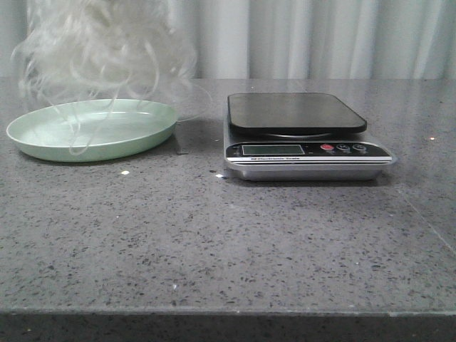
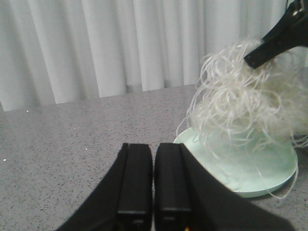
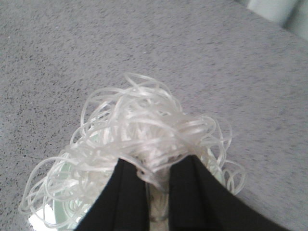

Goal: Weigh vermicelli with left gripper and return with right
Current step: 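Lift the vermicelli with the right gripper and carry it over the plate, then lower the vermicelli onto the green plate and open the right gripper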

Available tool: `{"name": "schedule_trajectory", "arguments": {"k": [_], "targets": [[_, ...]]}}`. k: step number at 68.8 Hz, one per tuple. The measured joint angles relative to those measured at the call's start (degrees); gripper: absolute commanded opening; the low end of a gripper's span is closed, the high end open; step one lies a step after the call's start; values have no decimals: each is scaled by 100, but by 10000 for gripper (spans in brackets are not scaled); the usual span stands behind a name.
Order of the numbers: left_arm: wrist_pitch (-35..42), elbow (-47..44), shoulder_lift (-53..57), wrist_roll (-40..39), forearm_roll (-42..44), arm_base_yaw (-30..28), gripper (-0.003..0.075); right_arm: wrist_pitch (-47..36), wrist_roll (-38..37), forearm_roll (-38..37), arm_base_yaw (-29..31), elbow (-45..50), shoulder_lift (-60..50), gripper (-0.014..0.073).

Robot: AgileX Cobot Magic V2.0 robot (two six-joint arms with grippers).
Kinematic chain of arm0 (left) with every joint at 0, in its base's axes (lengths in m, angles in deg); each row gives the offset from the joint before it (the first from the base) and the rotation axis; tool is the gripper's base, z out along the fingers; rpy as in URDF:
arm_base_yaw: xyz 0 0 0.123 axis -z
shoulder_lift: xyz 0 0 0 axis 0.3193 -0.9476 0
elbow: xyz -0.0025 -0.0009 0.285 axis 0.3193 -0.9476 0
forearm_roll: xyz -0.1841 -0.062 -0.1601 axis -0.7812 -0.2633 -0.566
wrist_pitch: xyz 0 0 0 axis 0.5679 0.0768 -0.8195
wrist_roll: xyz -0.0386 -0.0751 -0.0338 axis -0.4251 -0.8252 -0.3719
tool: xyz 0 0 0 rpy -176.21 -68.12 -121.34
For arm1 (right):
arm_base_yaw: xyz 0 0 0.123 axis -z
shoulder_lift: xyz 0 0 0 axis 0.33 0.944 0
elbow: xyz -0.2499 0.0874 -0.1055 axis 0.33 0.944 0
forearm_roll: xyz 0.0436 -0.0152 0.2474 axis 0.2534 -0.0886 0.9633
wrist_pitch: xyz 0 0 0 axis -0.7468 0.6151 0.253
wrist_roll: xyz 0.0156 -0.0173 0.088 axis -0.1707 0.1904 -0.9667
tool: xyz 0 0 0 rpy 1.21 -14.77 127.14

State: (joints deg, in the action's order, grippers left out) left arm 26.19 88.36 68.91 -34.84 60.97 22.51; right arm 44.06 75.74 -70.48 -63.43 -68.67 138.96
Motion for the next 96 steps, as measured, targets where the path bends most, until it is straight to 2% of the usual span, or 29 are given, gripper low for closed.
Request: {"name": "schedule_trajectory", "arguments": {"k": [16, 39, 45, 54, 60, 64, 85, 91, 92, 95, 96], "targets": [[0, 0, 0, 0, 0, 0, 137, -116, 0, 126, -41, -13, 573, 151], [0, 0, 0, 0, 0, 0, 137, -145, 0, 198, -41, -36, 667, 159], [0, 0, 0, 0, 0, 0, 137, -145, 0, 202, -41, -36, 667, 215], [0, 0, 0, 0, 0, 0, 137, -145, 0, 211, -41, -36, 667, 397], [0, 0, 0, 0, 0, 0, 137, -145, 0, 211, -41, -36, 667, 463], [0, 0, 0, 0, 0, 0, 137, -145, 0, 211, -41, -36, 632, 476], [0, 0, 0, 0, 0, 0, 137, 52, 0, 144, 40, -40, 70, 471], [0, 0, 0, 0, 0, 0, 137, 86, 0, 121, 175, -49, -185, 423], [0, 0, 0, 0, 0, 0, 137, 126, 0, 107, 254, -49, -274, 388], [0, 0, 0, 0, 0, 0, 137, 173, 0, 96, 325, -49, -364, 366], [0, 0, 0, 0, 0, 0, 137, 227, 0, 96, 406, -49, -452, 327]]}}
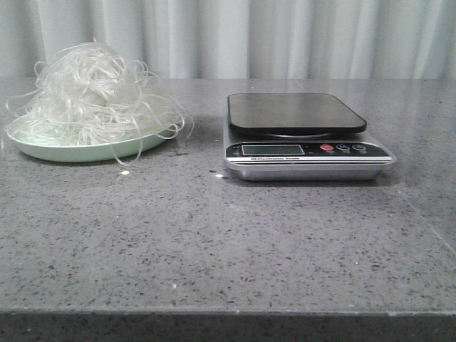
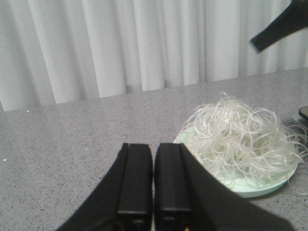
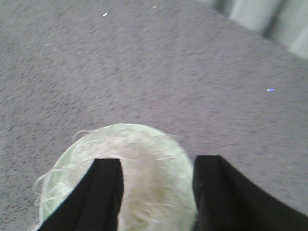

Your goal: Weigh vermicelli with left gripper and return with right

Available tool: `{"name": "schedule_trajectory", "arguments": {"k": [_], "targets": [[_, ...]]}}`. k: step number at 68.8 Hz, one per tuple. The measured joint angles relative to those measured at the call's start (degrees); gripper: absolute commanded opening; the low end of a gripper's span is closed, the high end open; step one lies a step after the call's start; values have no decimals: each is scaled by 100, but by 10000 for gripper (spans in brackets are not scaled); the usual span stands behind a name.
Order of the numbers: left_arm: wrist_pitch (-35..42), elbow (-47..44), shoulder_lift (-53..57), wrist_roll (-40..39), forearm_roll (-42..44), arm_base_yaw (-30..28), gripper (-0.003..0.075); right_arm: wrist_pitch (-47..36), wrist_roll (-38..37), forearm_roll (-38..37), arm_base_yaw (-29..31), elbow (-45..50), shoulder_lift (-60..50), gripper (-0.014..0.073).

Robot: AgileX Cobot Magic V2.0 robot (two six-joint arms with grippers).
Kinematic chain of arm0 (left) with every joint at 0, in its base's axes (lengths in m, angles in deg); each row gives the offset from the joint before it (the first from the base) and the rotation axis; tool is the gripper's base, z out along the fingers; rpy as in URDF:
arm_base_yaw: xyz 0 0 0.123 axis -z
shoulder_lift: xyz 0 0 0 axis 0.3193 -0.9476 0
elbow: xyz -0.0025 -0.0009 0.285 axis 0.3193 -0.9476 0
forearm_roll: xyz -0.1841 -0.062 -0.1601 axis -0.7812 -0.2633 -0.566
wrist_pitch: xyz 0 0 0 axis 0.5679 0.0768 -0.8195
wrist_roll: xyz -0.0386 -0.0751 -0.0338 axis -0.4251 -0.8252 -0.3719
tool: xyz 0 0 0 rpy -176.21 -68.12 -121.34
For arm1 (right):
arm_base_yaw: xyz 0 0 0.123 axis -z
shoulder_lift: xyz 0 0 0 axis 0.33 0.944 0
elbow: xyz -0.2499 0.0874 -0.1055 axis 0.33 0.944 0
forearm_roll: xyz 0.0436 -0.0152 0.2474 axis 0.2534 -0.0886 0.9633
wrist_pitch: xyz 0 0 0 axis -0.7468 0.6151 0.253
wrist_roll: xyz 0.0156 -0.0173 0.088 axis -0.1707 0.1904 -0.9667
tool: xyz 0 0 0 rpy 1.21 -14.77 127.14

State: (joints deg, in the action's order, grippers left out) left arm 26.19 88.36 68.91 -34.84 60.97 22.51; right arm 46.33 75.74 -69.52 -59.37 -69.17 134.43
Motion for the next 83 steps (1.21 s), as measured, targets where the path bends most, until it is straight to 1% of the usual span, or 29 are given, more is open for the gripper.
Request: {"name": "schedule_trajectory", "arguments": {"k": [1, 4, 5, 6, 9, 10, 14, 26, 35, 38, 43, 48, 53, 54, 57, 58, 59, 62, 67, 68, 69, 70, 73, 74, 75, 76, 77, 78, 83], "targets": [[0, 0, 0, 0, 0, 0, 137, 0, 0, 0, 0, 0, 0, 327], [0, 0, 0, 0, 0, 0, 137, 132, 0, -2, 186, 0, -178, 270], [0, 0, 0, 0, 0, 0, 137, 132, 0, -2, 186, 0, -178, 270], [0, 0, 0, 0, 0, 0, 137, 216, 0, -12, 292, 0, -267, 240], [0, 0, 0, 0, 0, 0, 137, 315, 0, -12, 403, 0, -355, 211], [0, 0, 0, 0, 0, 0, 137, 417, 0, -12, 490, -10, -437, 185], [0, 0, 0, 0, 0, 0, 137, 619, 0, -12, 748, -14, -592, 148], [0, 0, 0, 0, 0, 0, 137, 1013, 0, -12, 1669, 11, -986, 153], [0, 0, 0, 0, 0, 0, 137, 1027, 0, -22, 2377, 403, -1395, 153], [0, 0, 0, 0, -14, 0, 137, 1013, 0, -22, 2503, 539, -1493, 153], [0, 0, 0, 0, -28, 0, 137, 912, 0, -22, 2842, 1064, -1820, 153], [0, 0, 0, 0, -95, 0, 137, 764, 0, -22, 3024, 1507, -2078, 153], [0, 0, 0, 0, -284, 0, 137, 367, 0, -22, 3231, 2338, -2581, 153], [0, 0, 0, 0, -284, 0, 137, 367, 0, -22, 3231, 2338, -2581, 153], [0, 0, 0, 0, -367, 0, 137, 53, 0, -22, 3295, 2890, -2931, 153], [0, 0, 0, 0, -367, 0, 137, 53, 0, -22, 3295, 2890, -2931, 153], [0, 0, 0, 0, -405, 0, 137, -125, 0, -22, 3324, 3170, -3116, 153], [0, 0, 0, 0, -421, 0, 137, -309, 0, -22, 3325, 3447, -3305, 153], [0, 0, 0, 0, -457, 0, 137, -908, 0, -22, 3325, 4338, -3925, 153], [0, 0, 0, 0, -457, 0, 137, -908, 0, -22, 3325, 4338, -3925, 153], [0, 0, 0, 0, -458, 0, 137, -1082, 0, -22, 3325, 4603, -4118, 153], [0, 0, 0, 0, -458, 0, 137, -1082, 0, -22, 3325, 4603, -4118, 153], [0, 0, 0, 0, -465, 0, 137, -1397, 0, -22, 3325, 5115, -4500, 153], [0, 0, 0, 0, -465, 0, 137, -1397, 0, -22, 3325, 5115, -4549, 153], [0, 0, 0, 0, -470, 0, 137, -1534, 0, -22, 3325, 5363, -4693, 153], [0, 0, 0, 0, -470, 0, 137, -1534, 0, -22, 3325, 5363, -4693, 153], [0, 0, 0, 0, -470, 0, 137, -1629, 0, -22, 3325, 5600, -4883, 153], [0, 0, 0, 0, -470, 0, 137, -1660, 0, -22, 3325, 5600, -4883, 153], [0, 0, 0, 0, -470, 0, 137, -1960, 0, -22, 3325, 6260, -5478, 153]]}}
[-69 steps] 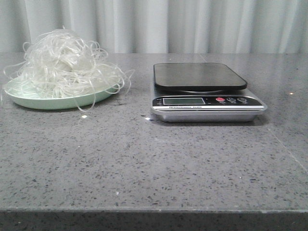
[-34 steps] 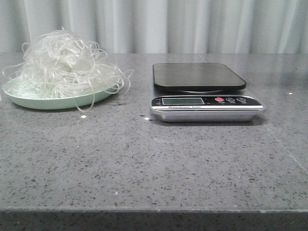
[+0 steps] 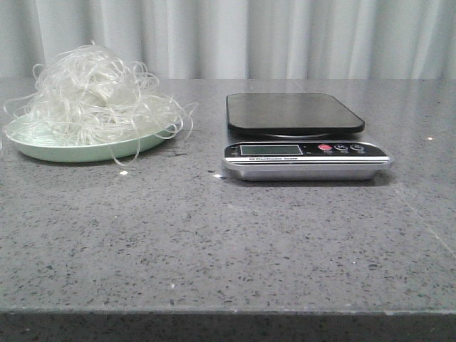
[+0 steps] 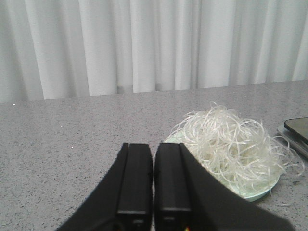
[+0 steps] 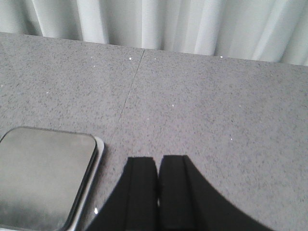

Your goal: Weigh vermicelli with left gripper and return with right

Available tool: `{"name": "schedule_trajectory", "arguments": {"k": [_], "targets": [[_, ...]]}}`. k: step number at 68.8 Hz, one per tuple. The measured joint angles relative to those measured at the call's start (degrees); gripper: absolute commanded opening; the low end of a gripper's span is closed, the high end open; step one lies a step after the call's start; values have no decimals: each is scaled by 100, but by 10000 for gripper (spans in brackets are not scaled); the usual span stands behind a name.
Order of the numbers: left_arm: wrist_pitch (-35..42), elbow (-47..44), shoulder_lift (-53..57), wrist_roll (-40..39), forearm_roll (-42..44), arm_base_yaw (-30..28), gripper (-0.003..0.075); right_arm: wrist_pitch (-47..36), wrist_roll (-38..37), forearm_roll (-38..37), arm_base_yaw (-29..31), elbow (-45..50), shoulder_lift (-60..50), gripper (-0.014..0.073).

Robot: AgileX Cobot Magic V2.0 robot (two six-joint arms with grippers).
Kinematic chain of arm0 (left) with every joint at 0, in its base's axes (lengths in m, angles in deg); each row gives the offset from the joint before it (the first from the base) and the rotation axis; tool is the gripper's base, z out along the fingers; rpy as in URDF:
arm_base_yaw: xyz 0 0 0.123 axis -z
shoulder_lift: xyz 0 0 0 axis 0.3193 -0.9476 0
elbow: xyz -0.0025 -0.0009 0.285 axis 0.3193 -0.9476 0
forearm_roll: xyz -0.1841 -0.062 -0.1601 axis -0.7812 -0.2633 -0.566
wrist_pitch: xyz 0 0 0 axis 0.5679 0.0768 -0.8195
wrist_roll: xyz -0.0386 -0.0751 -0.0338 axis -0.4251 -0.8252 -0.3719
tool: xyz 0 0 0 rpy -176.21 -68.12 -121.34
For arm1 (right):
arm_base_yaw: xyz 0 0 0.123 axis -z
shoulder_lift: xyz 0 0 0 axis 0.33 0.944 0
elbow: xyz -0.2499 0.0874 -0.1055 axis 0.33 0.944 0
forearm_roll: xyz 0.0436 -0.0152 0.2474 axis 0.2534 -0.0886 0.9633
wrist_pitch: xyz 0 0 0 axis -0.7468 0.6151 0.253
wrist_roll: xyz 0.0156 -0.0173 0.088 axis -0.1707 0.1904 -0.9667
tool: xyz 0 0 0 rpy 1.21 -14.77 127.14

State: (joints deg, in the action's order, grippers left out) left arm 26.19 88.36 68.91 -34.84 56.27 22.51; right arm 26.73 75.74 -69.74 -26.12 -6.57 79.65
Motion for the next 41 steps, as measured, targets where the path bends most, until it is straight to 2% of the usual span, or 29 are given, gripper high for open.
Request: {"name": "schedule_trajectory", "arguments": {"k": [18, 41], "targets": [[0, 0, 0, 0, -13, 0, 137, -490, 0, 0, 0, 1518, -1491, 153], [0, 0, 0, 0, -13, 0, 137, -780, 0, 0, 0, 2329, -2864, 153]]}}
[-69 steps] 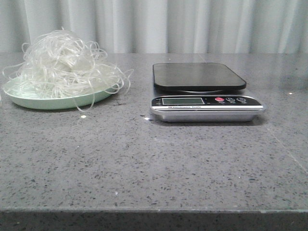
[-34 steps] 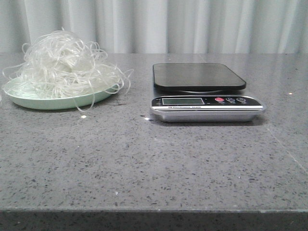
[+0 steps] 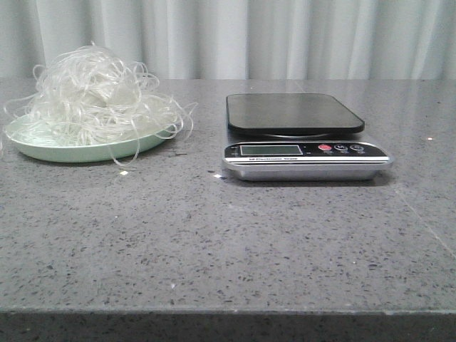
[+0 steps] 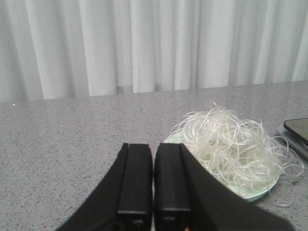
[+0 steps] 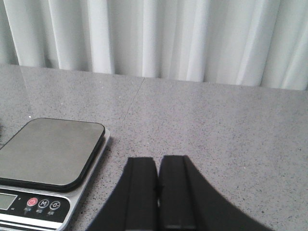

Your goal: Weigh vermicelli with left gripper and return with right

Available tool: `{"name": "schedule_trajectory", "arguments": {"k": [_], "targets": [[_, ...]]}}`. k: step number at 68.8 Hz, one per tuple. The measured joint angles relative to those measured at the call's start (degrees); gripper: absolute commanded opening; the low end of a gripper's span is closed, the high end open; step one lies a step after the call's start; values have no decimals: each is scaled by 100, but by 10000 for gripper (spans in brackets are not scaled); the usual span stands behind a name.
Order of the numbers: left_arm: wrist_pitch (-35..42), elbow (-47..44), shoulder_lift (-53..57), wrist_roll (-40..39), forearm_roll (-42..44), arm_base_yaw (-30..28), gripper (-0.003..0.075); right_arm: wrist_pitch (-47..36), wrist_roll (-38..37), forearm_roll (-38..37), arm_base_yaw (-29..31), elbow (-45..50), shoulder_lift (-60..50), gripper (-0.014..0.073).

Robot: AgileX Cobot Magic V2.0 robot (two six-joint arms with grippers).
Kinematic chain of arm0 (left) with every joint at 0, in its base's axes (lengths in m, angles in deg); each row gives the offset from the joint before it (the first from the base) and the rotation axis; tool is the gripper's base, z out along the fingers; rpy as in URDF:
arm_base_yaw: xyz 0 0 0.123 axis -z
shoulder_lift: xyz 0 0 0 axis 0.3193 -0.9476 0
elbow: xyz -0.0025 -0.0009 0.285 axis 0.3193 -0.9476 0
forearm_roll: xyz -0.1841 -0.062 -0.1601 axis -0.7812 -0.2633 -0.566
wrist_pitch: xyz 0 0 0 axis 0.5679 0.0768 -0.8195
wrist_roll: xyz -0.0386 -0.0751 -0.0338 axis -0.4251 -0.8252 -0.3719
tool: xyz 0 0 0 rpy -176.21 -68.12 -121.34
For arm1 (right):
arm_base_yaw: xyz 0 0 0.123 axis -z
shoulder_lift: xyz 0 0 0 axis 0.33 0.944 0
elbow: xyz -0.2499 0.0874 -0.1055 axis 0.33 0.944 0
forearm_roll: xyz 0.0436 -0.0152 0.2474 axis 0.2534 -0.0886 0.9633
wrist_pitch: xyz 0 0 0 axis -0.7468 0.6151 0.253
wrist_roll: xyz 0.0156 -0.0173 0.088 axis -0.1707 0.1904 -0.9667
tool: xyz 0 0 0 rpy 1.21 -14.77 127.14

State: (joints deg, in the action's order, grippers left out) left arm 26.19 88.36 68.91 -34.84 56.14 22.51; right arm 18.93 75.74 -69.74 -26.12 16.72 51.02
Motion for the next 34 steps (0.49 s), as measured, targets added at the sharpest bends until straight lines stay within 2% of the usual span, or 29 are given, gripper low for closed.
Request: {"name": "schedule_trajectory", "arguments": {"k": [34], "targets": [[0, 0, 0, 0, 0, 0, 137, 0, 0, 0, 0, 120, -230, 151]]}}
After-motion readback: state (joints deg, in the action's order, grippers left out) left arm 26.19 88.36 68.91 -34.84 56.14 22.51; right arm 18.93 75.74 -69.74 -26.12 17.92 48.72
